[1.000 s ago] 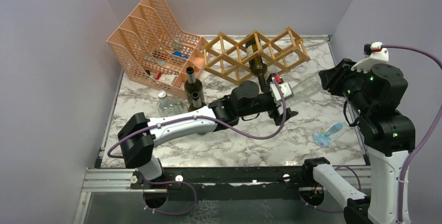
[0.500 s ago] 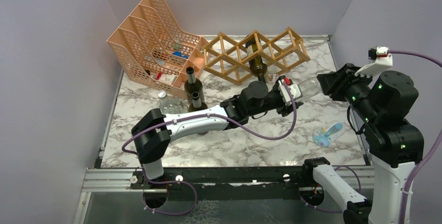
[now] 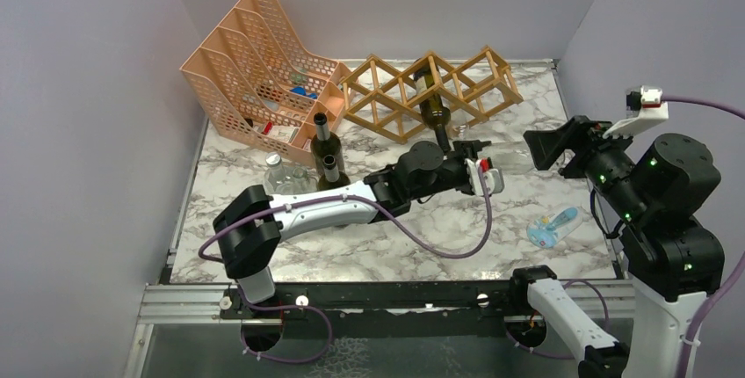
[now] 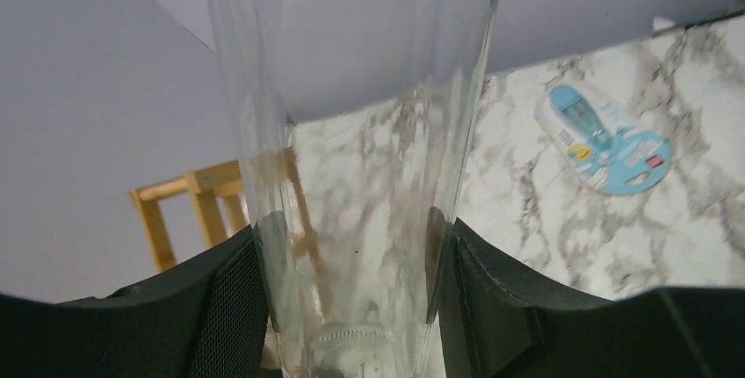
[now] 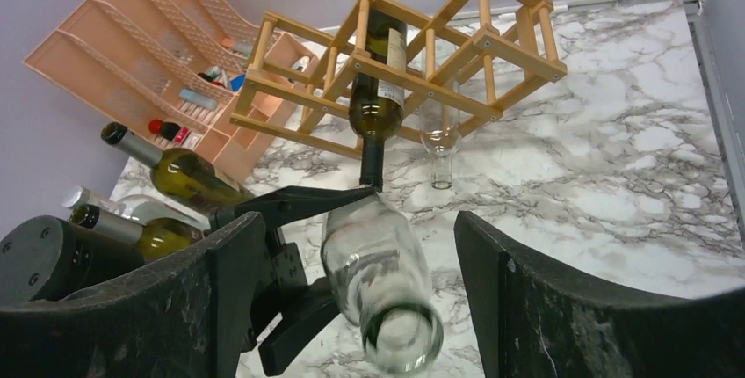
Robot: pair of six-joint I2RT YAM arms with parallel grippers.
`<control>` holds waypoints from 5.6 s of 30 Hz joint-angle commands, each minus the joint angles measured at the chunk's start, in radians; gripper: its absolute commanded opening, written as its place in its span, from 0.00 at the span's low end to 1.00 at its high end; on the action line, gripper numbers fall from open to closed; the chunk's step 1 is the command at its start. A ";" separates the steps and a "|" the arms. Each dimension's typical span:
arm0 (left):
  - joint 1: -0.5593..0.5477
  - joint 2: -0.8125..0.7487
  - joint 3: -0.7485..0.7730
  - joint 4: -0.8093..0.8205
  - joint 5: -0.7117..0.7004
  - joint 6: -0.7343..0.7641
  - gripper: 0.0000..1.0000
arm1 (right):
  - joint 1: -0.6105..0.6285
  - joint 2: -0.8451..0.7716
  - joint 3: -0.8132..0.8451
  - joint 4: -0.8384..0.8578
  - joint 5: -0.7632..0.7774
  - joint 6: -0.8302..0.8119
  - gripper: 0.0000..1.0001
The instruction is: Put the wine bottle on the wine rack
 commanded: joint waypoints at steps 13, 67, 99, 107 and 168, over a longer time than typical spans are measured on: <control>0.098 -0.147 -0.003 0.063 0.290 0.765 0.00 | 0.065 0.039 -0.037 0.006 -0.254 -0.156 0.82; 0.174 -0.377 -0.098 -0.074 0.112 0.444 0.99 | 0.104 0.213 -0.217 0.461 -0.273 0.047 0.01; 0.149 -0.800 -0.143 -0.406 -0.679 -0.406 0.96 | 0.624 0.339 -0.591 0.655 0.208 0.093 0.01; 0.149 -0.819 -0.159 -0.454 -0.674 -0.422 0.96 | 0.762 0.420 -0.655 0.760 0.489 0.142 0.01; 0.149 -1.002 -0.238 -0.625 -0.588 -0.520 0.98 | 0.698 0.948 -0.585 1.465 0.863 0.044 0.01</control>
